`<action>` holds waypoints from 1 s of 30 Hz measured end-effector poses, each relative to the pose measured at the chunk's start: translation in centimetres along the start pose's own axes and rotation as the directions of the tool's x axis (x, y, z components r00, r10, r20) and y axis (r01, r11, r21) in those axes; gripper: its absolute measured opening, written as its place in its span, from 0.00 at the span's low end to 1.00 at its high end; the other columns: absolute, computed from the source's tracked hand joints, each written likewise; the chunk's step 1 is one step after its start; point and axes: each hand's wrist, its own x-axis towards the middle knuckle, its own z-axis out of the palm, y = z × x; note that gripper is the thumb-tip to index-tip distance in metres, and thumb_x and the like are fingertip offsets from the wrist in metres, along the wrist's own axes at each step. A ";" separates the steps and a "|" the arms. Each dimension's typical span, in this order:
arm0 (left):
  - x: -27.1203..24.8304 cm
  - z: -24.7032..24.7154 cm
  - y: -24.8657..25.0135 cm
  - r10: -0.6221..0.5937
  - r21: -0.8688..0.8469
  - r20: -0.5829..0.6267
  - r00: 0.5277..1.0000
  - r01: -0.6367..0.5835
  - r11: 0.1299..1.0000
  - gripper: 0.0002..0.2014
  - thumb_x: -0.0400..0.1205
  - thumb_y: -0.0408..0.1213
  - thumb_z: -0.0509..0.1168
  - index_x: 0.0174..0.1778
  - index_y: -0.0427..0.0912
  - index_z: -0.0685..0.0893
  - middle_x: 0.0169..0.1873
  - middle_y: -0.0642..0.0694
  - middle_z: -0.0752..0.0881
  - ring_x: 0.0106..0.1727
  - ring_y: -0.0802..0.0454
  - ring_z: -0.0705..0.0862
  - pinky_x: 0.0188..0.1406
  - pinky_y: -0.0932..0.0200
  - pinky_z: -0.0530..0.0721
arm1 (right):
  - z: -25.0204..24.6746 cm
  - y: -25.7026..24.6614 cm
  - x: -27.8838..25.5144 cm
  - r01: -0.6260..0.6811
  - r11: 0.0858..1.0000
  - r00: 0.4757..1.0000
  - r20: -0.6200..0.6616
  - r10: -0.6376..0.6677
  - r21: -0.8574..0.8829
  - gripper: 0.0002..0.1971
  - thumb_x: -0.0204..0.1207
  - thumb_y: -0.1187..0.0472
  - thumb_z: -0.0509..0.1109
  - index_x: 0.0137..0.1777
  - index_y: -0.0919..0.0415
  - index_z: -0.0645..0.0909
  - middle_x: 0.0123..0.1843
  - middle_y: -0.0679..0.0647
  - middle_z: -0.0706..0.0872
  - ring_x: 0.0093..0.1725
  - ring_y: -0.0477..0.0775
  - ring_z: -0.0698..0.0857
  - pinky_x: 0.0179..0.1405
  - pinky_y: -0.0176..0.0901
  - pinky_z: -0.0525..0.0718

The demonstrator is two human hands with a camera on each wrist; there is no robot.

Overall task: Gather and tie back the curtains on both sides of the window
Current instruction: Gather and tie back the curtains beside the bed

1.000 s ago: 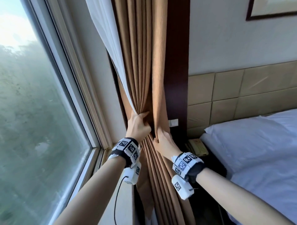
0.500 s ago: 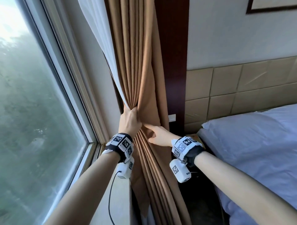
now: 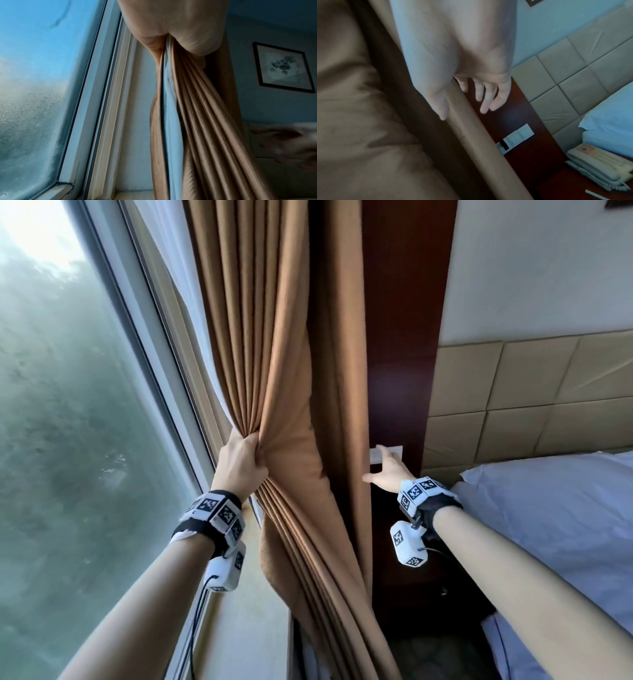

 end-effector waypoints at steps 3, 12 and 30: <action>0.2 0.0 0.2 0.028 -0.008 0.001 1.000 -0.028 1.000 0.07 0.73 0.26 0.62 0.44 0.33 0.82 0.46 0.31 0.75 0.43 0.26 0.81 0.44 0.43 0.82 | 1.2 -2.6 2.1 -0.005 0.998 0.998 -0.055 0.008 0.065 0.61 0.66 0.46 0.80 0.84 0.47 0.35 0.85 0.57 0.51 0.81 0.61 0.62 0.78 0.56 0.66; 0.6 0.4 0.1 0.047 -0.020 -0.026 0.999 -0.048 0.999 0.03 0.72 0.26 0.63 0.40 0.35 0.80 0.44 0.34 0.74 0.39 0.28 0.80 0.37 0.47 0.78 | 3.9 -5.6 5.4 0.033 0.999 0.965 -0.260 -0.022 0.038 0.51 0.73 0.54 0.73 0.84 0.49 0.38 0.62 0.61 0.84 0.59 0.67 0.83 0.62 0.61 0.80; 0.3 0.6 0.3 0.068 -0.053 -0.037 0.997 -0.070 0.996 0.14 0.70 0.24 0.62 0.52 0.37 0.80 0.45 0.37 0.73 0.45 0.28 0.80 0.42 0.48 0.80 | 1.2 -7.1 4.4 0.229 0.968 0.693 -0.681 -0.235 -0.101 0.53 0.62 0.68 0.76 0.81 0.37 0.52 0.79 0.60 0.58 0.70 0.67 0.70 0.61 0.63 0.78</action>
